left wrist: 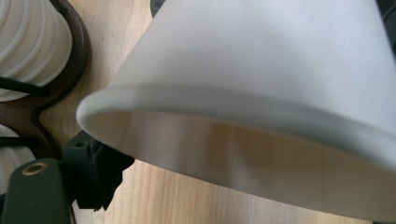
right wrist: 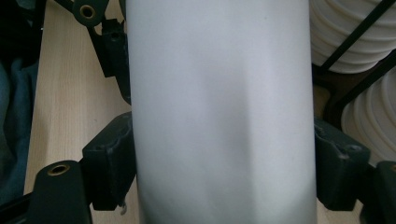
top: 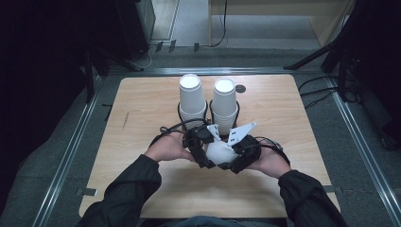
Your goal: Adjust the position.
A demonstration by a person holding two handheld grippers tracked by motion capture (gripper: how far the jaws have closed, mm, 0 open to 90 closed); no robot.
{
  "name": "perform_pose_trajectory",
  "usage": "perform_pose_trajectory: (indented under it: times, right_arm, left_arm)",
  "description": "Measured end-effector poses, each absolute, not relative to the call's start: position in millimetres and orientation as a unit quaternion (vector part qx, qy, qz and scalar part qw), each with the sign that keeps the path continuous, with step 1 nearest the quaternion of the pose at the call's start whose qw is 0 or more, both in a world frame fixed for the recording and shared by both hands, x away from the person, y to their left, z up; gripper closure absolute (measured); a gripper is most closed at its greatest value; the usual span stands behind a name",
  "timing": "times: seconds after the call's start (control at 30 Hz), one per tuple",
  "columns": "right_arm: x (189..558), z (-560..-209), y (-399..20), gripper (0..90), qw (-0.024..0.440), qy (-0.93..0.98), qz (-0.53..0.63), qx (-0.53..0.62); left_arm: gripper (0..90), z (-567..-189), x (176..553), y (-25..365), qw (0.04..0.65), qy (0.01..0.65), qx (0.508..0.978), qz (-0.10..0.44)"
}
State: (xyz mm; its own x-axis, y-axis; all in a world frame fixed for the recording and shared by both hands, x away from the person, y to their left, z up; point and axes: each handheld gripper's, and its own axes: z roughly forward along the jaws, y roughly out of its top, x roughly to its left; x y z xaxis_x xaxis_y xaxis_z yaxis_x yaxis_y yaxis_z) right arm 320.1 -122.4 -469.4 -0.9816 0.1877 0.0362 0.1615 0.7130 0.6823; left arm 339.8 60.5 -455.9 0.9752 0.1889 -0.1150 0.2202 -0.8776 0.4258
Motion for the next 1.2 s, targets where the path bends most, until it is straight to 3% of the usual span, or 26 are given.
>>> perform_pose_trajectory:
  times: [0.23,0.37,0.43,1.2]
  right_arm:
    - [320.2,-468.6,-122.4,22.2,0.019,0.925,0.368,0.088]
    - [319.8,-466.2,-123.8,21.8,0.017,0.923,0.375,0.089]
    - [320.4,-464.1,-125.6,21.8,0.017,0.92,0.381,0.093]
    - [323.6,-445.4,-155.3,21.1,0.032,0.889,0.44,0.125]
  left_arm:
    - [10.2,-455.5,339.9,62.2,0.228,0.104,0.967,-0.038]
    - [7.8,-452.9,339.5,66.4,0.26,0.101,0.96,-0.036]
    - [0.0,-449.5,340.8,67.4,0.276,0.113,0.954,-0.039]
    - [0.0,-440.9,340.5,105.7,0.36,0.145,0.921,-0.028]
